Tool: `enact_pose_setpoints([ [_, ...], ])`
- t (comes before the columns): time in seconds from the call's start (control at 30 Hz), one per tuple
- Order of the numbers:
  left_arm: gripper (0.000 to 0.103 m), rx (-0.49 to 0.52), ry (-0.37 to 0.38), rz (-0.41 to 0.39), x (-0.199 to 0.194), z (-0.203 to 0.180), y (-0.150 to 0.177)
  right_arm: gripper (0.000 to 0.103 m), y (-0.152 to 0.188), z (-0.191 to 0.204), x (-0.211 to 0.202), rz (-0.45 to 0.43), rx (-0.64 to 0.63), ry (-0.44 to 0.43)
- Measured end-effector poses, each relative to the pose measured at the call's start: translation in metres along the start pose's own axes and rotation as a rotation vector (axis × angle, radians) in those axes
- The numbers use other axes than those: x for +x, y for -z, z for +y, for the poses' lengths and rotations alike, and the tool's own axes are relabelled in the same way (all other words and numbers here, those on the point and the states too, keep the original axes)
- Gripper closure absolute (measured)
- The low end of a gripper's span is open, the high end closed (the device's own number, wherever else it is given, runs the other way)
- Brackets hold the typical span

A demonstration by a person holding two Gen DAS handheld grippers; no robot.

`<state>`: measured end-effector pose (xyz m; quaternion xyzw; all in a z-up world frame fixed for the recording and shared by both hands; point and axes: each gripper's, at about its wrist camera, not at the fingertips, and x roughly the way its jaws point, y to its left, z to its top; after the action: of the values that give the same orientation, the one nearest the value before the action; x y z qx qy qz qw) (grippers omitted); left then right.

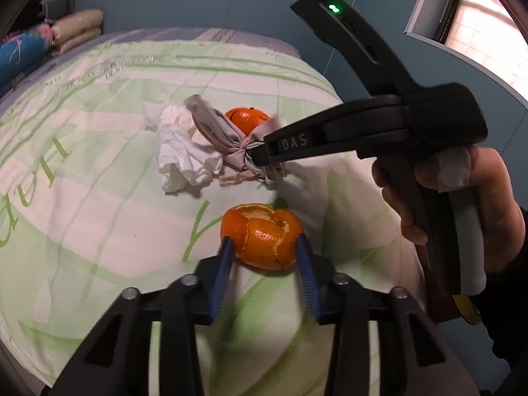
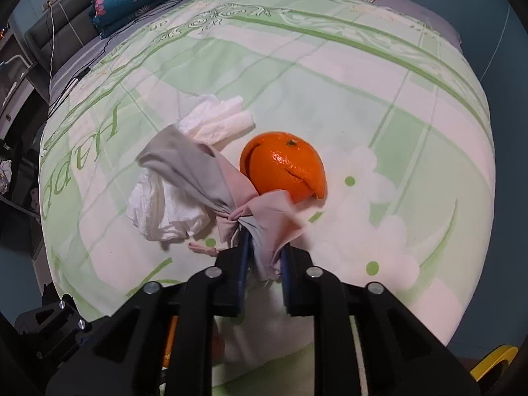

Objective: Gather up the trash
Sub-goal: 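Lift the orange peel and pinkish cloth and carry both over the bin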

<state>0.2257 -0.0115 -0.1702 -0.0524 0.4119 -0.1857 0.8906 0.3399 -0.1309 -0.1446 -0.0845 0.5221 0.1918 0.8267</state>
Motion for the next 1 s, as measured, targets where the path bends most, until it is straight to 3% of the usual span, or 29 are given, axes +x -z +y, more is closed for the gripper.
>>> enact_pose_setpoints([
  [0.1,0.103,0.028,0.003,-0.023,-0.014,-0.004,-0.001,0.093,0.001,-0.004,-0.018,-0.058,0.009,0.014],
  [0.27,0.103,0.066,-0.013,-0.059,-0.034,-0.005,-0.002,0.093,0.006,-0.019,-0.054,-0.118,0.05,-0.008],
  [0.5,0.102,0.034,0.024,-0.027,-0.037,-0.001,-0.001,0.093,0.022,-0.035,-0.098,-0.177,0.085,-0.027],
  [0.57,0.078,0.005,0.045,-0.013,-0.034,0.003,-0.001,0.093,0.029,-0.038,-0.111,-0.195,0.09,-0.027],
  [0.6,0.054,-0.001,0.044,-0.018,-0.034,0.003,-0.001,0.093,0.031,-0.04,-0.114,-0.201,0.093,-0.031],
  [0.63,0.049,0.001,0.026,-0.035,-0.033,0.003,-0.003,0.093,0.034,-0.041,-0.118,-0.206,0.094,-0.037],
  [0.93,0.049,0.045,-0.04,0.006,0.012,-0.014,-0.015,0.093,0.057,-0.049,-0.134,-0.223,0.099,-0.057],
  [0.97,0.051,0.061,-0.057,0.001,0.014,-0.017,-0.015,0.093,0.058,-0.05,-0.136,-0.225,0.1,-0.057],
  [1.0,0.066,0.079,-0.078,-0.01,0.015,-0.019,-0.016,0.093,0.06,-0.051,-0.137,-0.229,0.103,-0.058],
])
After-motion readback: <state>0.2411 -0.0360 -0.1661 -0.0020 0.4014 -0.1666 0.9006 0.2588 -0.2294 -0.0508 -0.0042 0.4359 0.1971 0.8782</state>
